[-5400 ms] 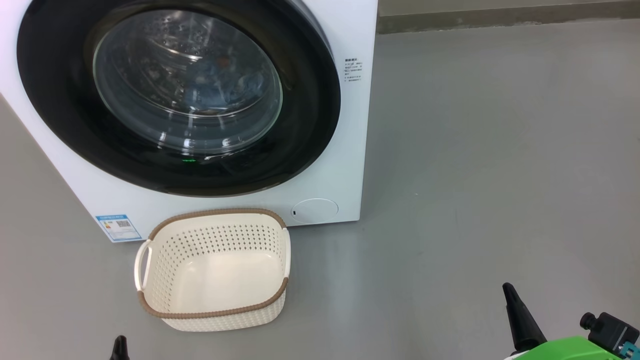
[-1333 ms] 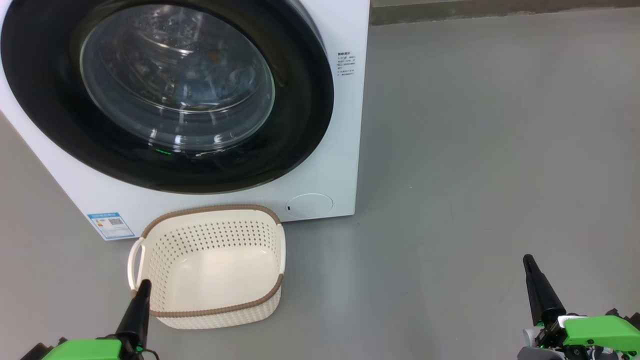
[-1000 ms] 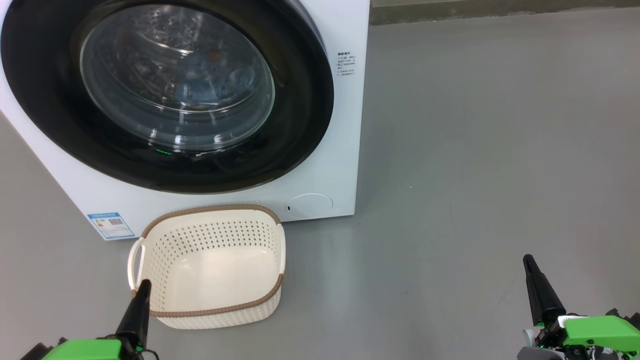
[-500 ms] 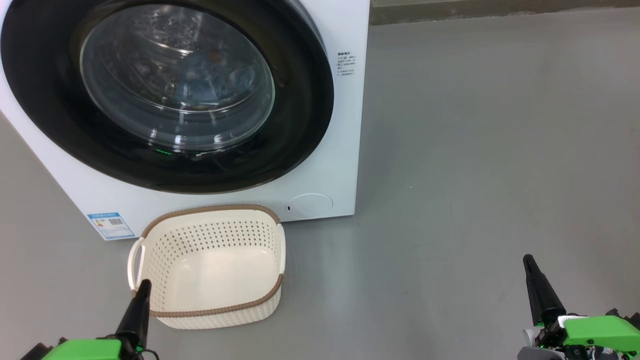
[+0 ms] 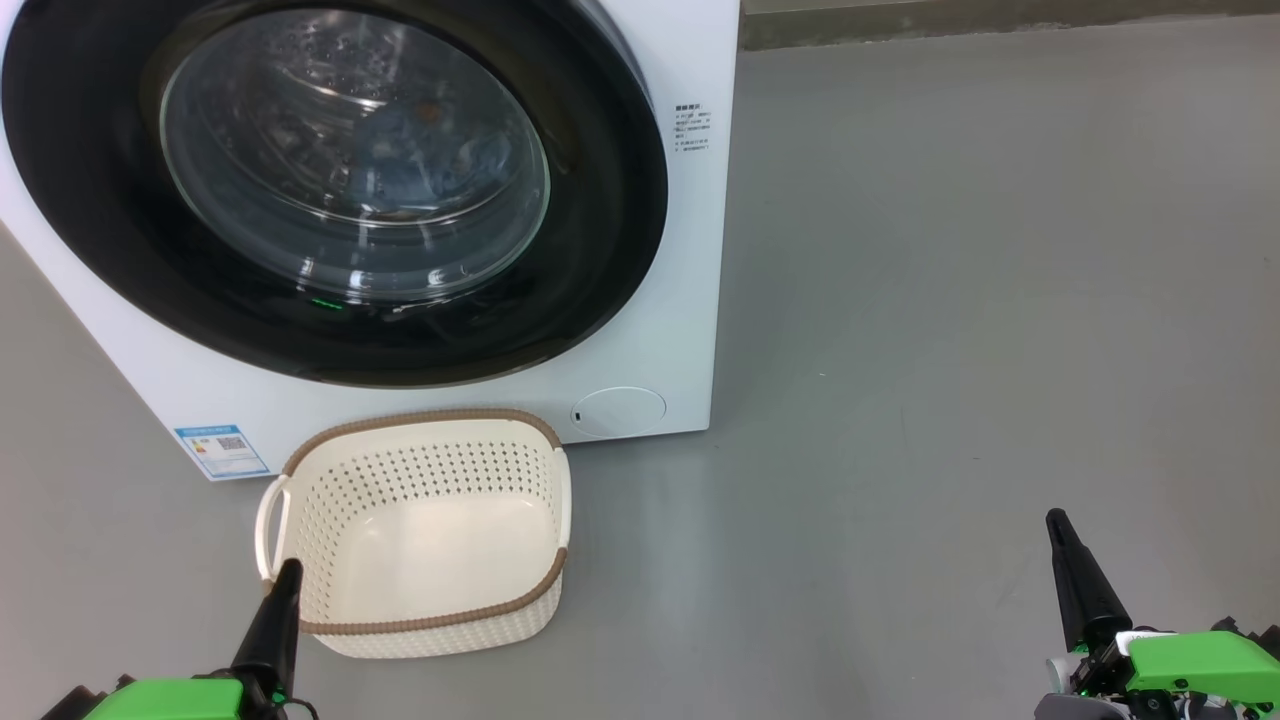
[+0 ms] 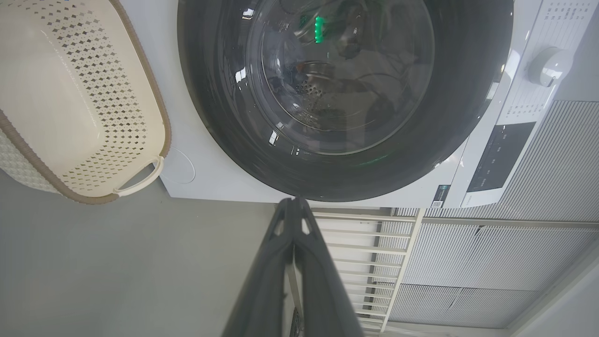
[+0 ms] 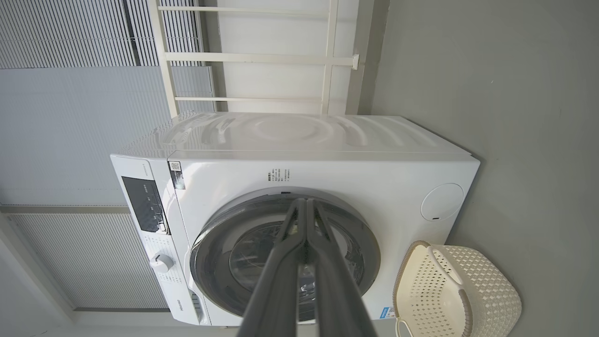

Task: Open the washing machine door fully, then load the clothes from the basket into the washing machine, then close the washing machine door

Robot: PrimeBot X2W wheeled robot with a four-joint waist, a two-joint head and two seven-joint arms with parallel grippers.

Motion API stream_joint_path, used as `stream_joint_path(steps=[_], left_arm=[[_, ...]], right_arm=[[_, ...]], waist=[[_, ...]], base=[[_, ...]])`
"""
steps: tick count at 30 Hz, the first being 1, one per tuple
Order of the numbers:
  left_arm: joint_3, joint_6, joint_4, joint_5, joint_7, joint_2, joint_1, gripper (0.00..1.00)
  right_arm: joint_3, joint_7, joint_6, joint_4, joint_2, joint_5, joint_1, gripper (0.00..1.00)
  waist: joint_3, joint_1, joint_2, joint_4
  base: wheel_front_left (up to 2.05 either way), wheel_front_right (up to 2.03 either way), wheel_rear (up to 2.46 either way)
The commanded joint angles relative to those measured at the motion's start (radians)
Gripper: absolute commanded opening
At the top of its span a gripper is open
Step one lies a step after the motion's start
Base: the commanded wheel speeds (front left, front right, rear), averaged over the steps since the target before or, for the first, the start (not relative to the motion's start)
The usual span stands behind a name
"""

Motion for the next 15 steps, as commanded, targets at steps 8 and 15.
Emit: stream_joint_path(steps=[8,15], left_arm=[[0.029,-0.010,-0.020,-0.008,0.006,0.022,-0.042,0.00],[0.029,-0.010,-0.020,-0.008,0.006,0.022,-0.042,0.00]], right_arm=[[0.022,0.008,0.002,-0.025,-0.003,0.002,-0.041,0.00],[0.022,0.008,0.002,-0.025,-0.003,0.002,-0.041,0.00]], waist=[[0.000,0.0000,0.0000,0.000],[0.000,0.0000,0.0000,0.000]], base=[[0.00,0.00,0.00],[0.00,0.00,0.00]])
